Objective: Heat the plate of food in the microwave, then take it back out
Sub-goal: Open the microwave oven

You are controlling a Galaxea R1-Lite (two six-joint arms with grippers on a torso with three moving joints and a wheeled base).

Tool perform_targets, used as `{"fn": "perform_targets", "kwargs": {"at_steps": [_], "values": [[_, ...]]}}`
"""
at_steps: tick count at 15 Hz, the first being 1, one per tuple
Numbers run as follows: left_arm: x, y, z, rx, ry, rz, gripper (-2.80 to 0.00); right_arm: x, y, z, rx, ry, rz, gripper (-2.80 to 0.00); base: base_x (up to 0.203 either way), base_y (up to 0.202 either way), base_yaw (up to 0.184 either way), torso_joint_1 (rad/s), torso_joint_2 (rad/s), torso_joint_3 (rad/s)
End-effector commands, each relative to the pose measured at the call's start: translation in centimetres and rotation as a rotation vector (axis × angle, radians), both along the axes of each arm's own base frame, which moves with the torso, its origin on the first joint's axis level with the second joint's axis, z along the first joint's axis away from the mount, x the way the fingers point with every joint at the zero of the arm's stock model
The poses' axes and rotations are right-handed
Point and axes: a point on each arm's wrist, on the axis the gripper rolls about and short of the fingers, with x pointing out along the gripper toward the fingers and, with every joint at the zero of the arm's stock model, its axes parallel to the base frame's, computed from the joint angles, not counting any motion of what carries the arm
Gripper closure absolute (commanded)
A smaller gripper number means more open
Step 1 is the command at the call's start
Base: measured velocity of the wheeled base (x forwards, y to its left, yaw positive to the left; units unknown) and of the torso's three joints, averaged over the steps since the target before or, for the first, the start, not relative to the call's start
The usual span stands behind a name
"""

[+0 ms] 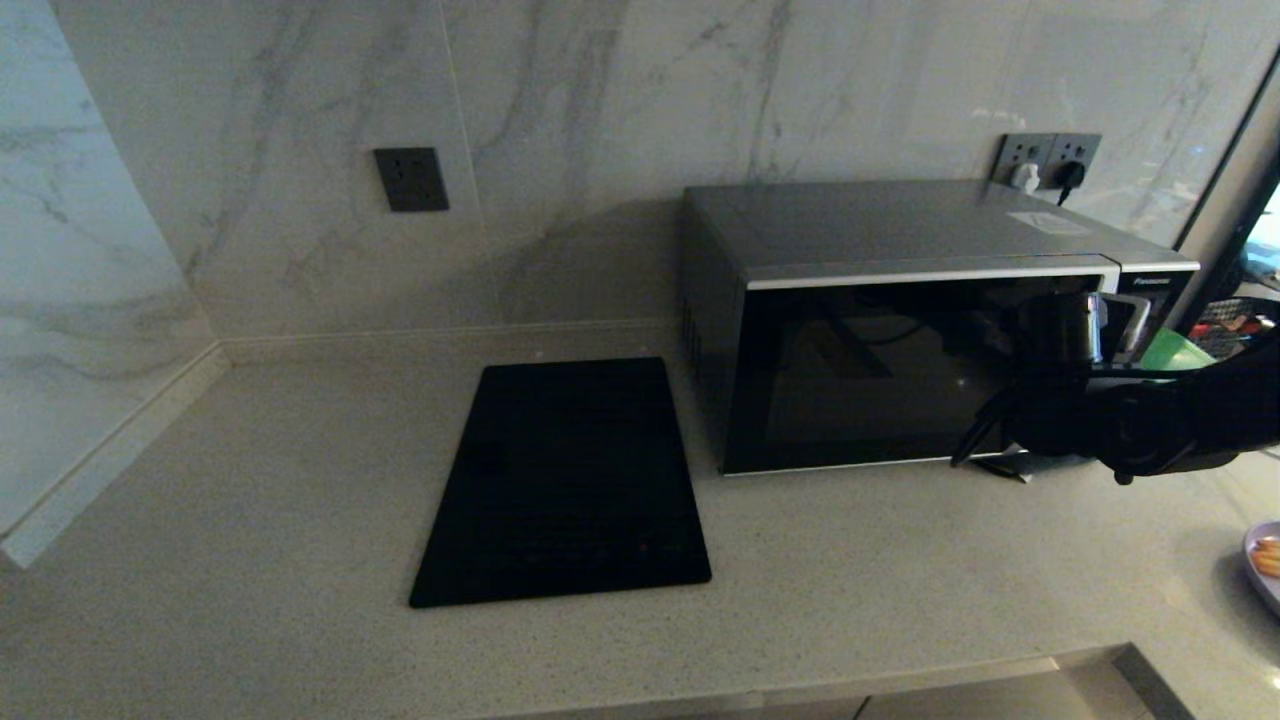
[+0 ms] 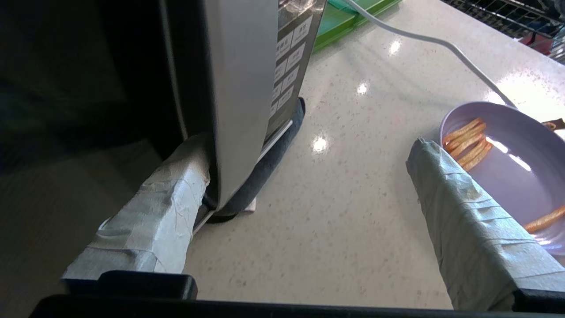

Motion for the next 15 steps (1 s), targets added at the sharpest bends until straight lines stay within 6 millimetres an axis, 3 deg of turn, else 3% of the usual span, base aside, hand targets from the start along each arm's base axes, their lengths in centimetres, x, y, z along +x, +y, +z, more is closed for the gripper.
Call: {"fn": "perform_targets", "kwargs": {"at_steps": [1, 15], "values": [[0.0, 0.0, 0.0, -0.001, 0.001, 0.001, 0.00, 0.2, -0.8, 0.1, -0.004, -0.004, -0.018, -2.80, 0.000, 0.000, 0.000, 0.000, 0.00, 0.000], [0.0, 0.0, 0.0, -0.001, 0.000, 0.001, 0.00, 1.3, -1.9, -0.3, -0.032, -0.034, -0.017, -2.80, 0.000, 0.000, 0.000, 0.000, 0.00, 0.000]]}}
